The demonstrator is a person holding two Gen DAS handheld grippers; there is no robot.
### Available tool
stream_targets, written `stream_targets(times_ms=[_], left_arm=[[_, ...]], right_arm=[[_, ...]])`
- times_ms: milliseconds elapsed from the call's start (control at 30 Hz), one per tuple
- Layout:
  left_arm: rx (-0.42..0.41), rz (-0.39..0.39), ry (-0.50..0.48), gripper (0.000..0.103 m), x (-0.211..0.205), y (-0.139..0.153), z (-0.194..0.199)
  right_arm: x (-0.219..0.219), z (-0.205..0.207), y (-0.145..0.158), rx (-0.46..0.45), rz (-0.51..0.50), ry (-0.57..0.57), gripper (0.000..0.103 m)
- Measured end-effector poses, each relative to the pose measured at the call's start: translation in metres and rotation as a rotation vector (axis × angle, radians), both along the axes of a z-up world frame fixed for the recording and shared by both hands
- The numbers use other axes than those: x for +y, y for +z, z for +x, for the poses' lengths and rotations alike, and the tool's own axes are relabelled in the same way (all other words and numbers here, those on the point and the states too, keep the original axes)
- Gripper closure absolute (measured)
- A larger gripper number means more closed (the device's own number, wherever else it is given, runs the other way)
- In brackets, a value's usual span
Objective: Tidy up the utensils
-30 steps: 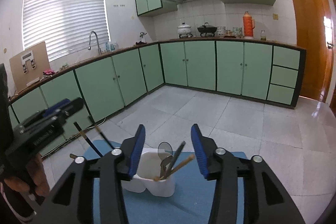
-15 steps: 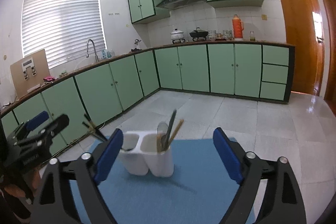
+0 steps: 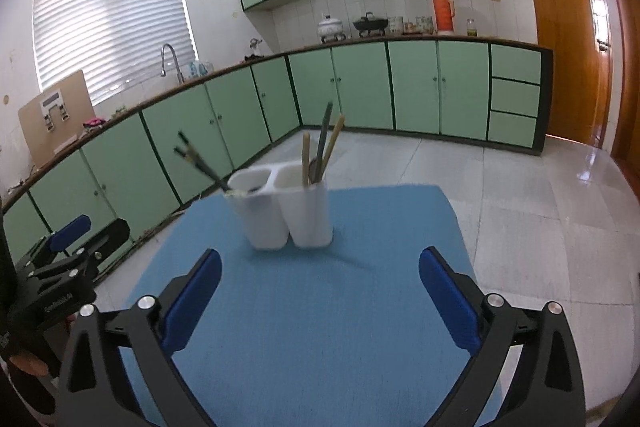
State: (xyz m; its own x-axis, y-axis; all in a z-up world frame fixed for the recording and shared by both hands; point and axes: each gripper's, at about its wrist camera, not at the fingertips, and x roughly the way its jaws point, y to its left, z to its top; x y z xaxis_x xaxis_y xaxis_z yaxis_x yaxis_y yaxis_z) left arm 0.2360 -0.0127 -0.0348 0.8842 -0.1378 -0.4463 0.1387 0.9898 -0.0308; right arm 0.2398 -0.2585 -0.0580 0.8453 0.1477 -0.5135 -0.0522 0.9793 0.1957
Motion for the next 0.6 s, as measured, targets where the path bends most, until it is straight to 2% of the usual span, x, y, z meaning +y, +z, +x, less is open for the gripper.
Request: stream_targets(times_ms=[167,600], left_arm=[[0.025,0.026,0.001,0.005,-0.002,-0.001,-0.018],[-0.039,-0.008,-0.009,0.005,0.002,0.03,-0.065]], right_arm=[[0.004,-0.017,-0.001,0.014,-0.021,-0.005,0.006],[0.016,-0.063,0.039,-0.105,-0.06,0.017,0.006]])
